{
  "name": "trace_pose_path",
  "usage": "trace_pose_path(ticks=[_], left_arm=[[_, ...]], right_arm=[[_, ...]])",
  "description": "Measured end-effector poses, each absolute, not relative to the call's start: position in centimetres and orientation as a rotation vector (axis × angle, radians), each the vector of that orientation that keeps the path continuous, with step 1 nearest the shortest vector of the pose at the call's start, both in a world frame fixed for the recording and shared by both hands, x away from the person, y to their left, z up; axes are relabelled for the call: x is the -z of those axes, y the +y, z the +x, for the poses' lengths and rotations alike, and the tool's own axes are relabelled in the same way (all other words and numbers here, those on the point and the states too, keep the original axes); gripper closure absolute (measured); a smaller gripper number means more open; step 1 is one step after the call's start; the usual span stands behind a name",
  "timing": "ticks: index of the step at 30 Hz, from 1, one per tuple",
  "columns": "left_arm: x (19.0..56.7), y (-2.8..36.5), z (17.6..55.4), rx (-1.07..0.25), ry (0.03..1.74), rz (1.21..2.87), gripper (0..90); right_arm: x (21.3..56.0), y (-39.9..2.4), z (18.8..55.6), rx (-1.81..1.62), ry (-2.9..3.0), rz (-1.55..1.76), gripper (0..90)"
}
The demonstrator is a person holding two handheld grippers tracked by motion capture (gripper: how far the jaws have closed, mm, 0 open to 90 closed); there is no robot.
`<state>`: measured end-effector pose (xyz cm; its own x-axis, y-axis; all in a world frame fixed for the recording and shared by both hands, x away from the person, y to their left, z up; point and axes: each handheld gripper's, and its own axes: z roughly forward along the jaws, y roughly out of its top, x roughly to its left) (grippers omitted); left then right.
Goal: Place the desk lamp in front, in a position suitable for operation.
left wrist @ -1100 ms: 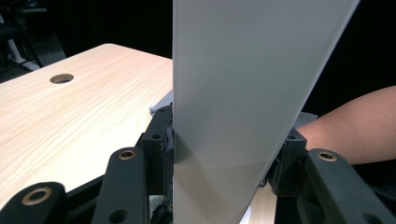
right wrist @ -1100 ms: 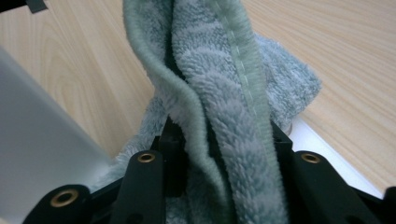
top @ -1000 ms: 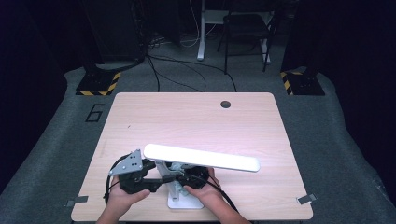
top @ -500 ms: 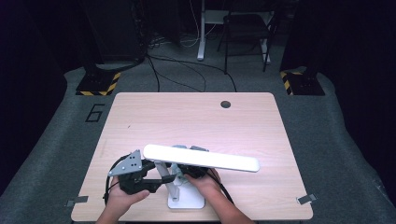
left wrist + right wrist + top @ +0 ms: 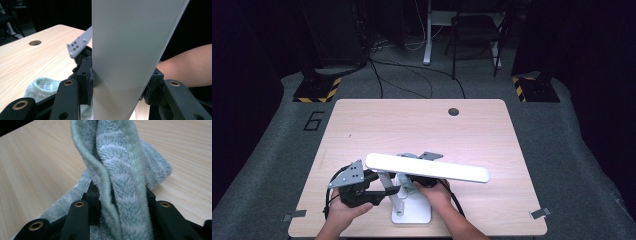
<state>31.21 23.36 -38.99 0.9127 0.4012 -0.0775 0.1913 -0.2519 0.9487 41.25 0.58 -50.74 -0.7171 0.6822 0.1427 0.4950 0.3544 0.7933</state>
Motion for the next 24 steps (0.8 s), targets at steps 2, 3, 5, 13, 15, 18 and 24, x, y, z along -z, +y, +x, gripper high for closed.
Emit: trace_pose_path(ticks=[2, 3, 5, 13, 15, 18, 24], left_arm=[[39.0, 23.4, 31.2, -0.213, 0.442, 1.836, 52.8], [39.0, 23.3, 31.2, -0.214, 0.443, 1.836, 52.8], [39.0, 23.2, 31.1, -0.220, 0.442, 1.838, 52.9], [39.0, 23.0, 31.0, -0.226, 0.442, 1.842, 52.8], [39.0, 22.9, 31.0, -0.240, 0.441, 1.844, 52.8], [39.0, 22.9, 31.1, -0.246, 0.441, 1.844, 52.8], [39.1, 22.9, 31.2, -0.244, 0.441, 1.840, 52.8]], right_arm=[[50.5, 0.7, 40.4, -1.307, 2.421, 1.042, 62.6], [50.5, 0.8, 40.0, -1.320, 2.436, 1.035, 62.5], [50.5, 0.9, 39.0, -1.327, 2.464, 1.018, 62.5], [50.8, 1.5, 37.5, -1.287, 2.471, 0.862, 63.6], [50.8, 1.5, 38.0, -1.284, 2.468, 0.874, 63.9], [50.8, 1.7, 38.4, -1.250, 2.467, 0.871, 63.9], [50.8, 2.1, 39.4, -1.246, 2.426, 0.931, 63.9]])
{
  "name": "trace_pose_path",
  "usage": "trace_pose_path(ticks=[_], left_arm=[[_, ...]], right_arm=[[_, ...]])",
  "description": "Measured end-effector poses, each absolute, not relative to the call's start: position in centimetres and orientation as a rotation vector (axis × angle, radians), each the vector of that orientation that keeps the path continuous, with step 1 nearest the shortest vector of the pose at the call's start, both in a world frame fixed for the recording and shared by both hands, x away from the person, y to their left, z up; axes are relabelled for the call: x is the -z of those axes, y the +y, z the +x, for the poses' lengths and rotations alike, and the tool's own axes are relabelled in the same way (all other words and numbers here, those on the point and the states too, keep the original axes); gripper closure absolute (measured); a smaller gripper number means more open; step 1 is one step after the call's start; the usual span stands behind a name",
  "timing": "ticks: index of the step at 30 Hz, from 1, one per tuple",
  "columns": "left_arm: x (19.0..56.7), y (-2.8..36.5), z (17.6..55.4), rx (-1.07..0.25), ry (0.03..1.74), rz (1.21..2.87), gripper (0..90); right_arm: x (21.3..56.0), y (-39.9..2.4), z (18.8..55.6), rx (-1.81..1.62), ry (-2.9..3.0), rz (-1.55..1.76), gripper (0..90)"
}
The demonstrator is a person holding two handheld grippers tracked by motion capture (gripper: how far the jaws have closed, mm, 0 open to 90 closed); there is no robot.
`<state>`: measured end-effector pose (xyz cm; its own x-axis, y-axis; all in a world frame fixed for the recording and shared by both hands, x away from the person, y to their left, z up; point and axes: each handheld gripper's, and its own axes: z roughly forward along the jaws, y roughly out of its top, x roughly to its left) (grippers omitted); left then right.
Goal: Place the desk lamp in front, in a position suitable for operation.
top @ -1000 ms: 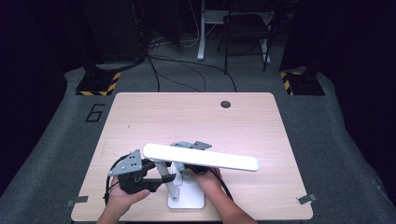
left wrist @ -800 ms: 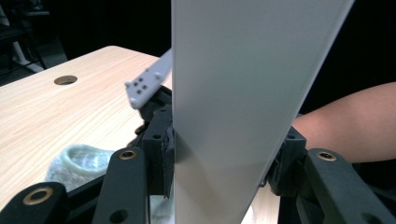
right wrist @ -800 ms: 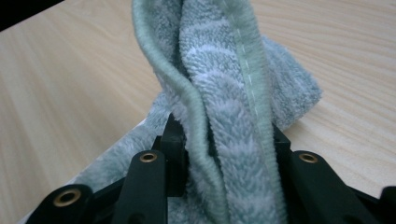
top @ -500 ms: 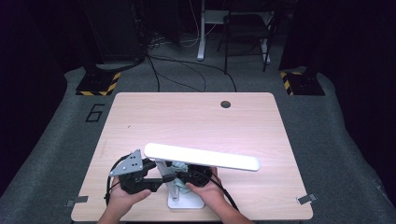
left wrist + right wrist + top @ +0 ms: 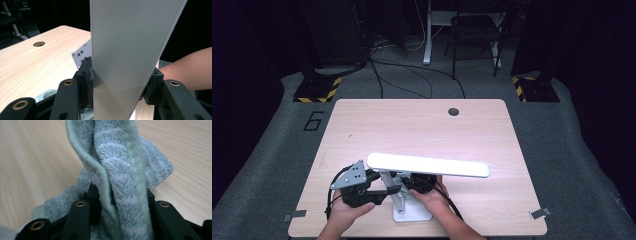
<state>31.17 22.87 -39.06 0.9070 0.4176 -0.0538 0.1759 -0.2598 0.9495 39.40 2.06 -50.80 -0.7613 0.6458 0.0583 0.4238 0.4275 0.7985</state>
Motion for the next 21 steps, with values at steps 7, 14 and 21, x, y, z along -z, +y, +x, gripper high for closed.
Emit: trace_pose_path(ticks=[7, 14, 21], left_arm=[[39.3, 23.0, 31.5, -0.244, 0.454, 1.814, 52.5], [39.7, 23.1, 31.7, -0.217, 0.450, 1.816, 51.3], [40.8, 23.1, 31.9, -0.204, 0.420, 1.840, 50.6]], right_arm=[[50.8, 2.3, 40.6, -1.228, 2.412, 0.961, 63.9], [50.8, 2.3, 40.9, -1.242, 2.403, 0.992, 63.7], [50.8, 2.3, 41.0, -1.247, 2.405, 1.000, 63.6]])
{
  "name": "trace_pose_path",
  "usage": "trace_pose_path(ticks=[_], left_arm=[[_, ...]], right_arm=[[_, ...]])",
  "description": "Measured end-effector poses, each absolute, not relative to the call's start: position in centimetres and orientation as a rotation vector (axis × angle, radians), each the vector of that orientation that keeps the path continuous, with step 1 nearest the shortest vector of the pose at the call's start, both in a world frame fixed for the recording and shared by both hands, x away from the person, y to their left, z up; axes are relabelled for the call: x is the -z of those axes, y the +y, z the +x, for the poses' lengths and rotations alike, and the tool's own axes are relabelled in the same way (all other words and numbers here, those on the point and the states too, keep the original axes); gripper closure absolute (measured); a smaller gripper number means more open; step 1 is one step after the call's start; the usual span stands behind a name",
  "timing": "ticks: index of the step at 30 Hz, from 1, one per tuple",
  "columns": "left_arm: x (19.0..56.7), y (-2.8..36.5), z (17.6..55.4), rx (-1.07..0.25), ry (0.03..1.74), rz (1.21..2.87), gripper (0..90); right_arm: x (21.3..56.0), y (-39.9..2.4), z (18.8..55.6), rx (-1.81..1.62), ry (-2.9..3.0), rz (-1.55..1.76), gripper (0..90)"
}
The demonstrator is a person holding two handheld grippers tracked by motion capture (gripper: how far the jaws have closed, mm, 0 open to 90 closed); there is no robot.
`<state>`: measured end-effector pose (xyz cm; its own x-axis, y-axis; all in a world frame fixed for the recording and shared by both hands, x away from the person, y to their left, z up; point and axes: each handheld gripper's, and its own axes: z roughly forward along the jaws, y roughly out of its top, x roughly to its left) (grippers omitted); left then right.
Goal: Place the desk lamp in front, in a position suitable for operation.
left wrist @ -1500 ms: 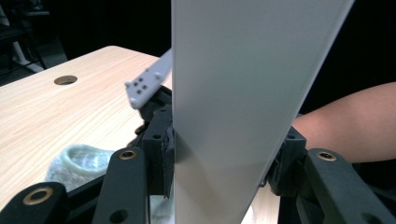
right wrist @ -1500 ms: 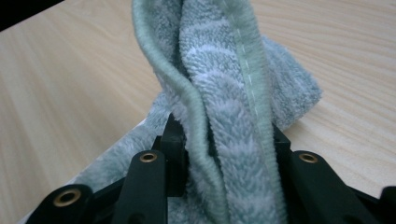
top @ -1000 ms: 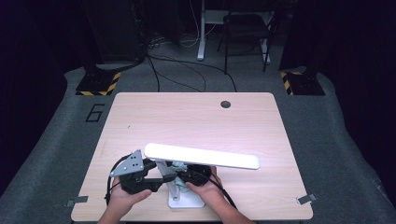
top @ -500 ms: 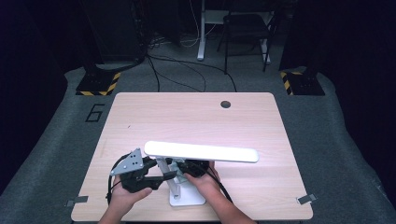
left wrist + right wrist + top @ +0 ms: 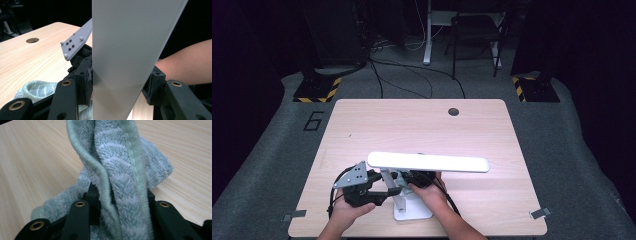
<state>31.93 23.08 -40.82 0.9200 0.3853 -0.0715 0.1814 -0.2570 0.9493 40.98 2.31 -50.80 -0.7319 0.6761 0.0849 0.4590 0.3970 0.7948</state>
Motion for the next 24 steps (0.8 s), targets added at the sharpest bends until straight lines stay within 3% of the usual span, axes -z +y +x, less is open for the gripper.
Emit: trace_pose_path(ticks=[11, 24], left_arm=[[42.4, 23.6, 32.3, -0.144, 0.401, 1.836, 50.1], [42.1, 22.7, 31.3, -0.261, 0.455, 1.858, 52.6]], right_arm=[[50.8, 2.1, 41.6, -1.250, 2.411, 1.017, 63.4], [50.7, 2.1, 42.4, -1.267, 2.406, 1.054, 62.0]])
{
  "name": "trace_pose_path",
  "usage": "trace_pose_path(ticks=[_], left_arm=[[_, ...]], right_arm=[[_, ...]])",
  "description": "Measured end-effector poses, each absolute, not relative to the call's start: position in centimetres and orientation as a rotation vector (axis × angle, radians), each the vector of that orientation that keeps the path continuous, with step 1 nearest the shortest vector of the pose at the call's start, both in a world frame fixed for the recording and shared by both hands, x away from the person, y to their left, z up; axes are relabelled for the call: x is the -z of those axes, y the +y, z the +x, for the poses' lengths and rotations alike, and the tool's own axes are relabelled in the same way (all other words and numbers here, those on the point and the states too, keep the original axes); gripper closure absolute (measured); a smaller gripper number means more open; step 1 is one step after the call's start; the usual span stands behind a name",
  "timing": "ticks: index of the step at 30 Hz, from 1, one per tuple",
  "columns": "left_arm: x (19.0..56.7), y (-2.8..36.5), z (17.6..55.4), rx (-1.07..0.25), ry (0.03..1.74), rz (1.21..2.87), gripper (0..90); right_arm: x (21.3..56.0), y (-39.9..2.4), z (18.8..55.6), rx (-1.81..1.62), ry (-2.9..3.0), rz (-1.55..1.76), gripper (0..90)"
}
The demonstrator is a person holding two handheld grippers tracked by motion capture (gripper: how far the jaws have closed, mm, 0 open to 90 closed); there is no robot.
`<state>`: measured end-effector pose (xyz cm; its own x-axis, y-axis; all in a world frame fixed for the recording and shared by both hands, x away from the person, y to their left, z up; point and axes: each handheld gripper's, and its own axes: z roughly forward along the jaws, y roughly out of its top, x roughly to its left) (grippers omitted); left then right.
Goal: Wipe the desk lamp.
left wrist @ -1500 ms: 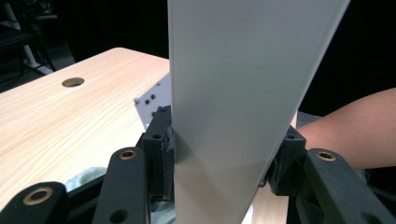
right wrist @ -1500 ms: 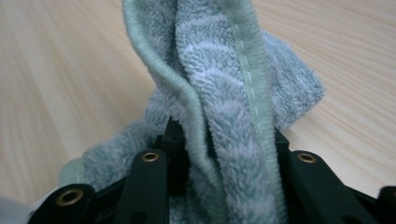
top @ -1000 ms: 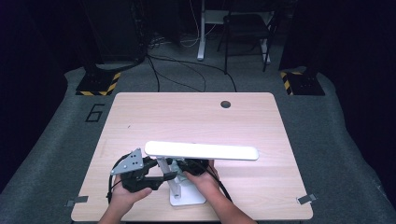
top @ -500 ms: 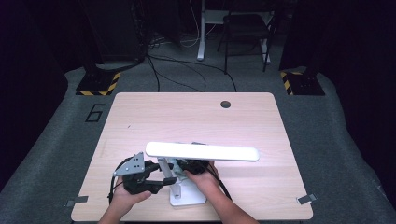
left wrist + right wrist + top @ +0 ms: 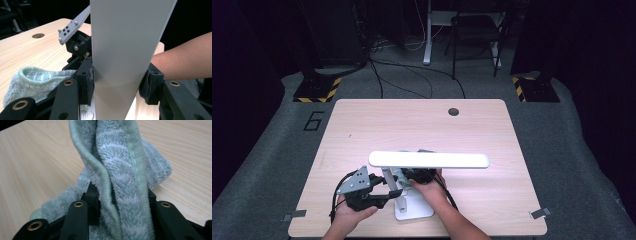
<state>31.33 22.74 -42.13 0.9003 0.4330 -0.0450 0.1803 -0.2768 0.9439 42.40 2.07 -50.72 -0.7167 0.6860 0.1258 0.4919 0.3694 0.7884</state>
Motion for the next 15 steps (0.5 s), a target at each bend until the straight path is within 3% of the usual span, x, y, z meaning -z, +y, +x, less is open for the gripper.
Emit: trace_pose_path(ticks=[12, 15], left_arm=[[42.2, 22.7, 31.3, -0.257, 0.446, 1.864, 52.5], [42.1, 22.6, 31.3, -0.253, 0.448, 1.867, 52.5]], right_arm=[[50.5, 3.7, 45.7, -1.161, 2.409, 1.045, 60.6], [50.8, 4.1, 46.2, -1.139, 2.395, 1.045, 55.0]])
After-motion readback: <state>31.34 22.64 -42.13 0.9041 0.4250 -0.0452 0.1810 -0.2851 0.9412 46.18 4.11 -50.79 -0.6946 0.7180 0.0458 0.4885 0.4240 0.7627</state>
